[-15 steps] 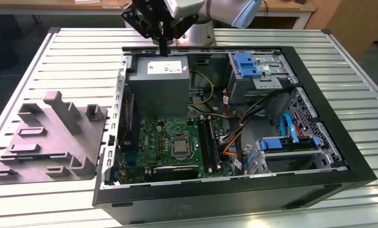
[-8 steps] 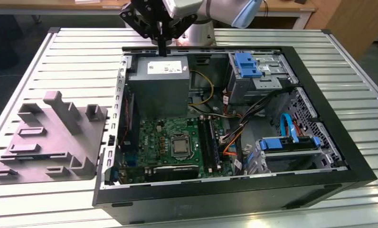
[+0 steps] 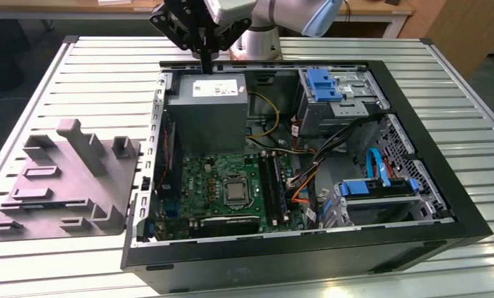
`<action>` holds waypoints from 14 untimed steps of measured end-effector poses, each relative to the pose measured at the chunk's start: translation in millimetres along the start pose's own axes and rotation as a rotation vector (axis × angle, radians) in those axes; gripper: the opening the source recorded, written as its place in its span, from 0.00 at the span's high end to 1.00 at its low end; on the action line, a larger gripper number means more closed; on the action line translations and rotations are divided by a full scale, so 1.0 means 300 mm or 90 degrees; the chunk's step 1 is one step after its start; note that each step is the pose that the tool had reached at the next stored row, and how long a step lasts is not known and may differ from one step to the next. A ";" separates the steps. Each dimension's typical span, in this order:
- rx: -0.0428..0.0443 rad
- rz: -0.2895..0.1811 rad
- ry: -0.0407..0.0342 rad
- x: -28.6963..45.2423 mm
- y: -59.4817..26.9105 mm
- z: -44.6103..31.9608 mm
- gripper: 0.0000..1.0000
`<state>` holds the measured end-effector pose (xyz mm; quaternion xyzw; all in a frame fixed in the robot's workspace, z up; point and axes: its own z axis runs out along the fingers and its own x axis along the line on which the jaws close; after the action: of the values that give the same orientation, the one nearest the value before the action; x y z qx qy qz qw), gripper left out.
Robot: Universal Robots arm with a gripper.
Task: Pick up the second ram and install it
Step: 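Reach for the second ram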
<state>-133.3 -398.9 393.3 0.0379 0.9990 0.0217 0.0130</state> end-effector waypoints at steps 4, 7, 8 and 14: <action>0.0000 0.000 0.0000 0.022 -0.002 -0.001 0.90; 0.0000 0.000 0.0000 0.046 -0.003 -0.001 0.90; 0.0000 0.000 0.0000 0.055 -0.004 -0.001 0.90; 0.0000 0.000 -0.0005 0.103 -0.008 -0.003 0.90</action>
<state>-164.4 -398.9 393.2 0.0378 0.9990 0.0217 0.0134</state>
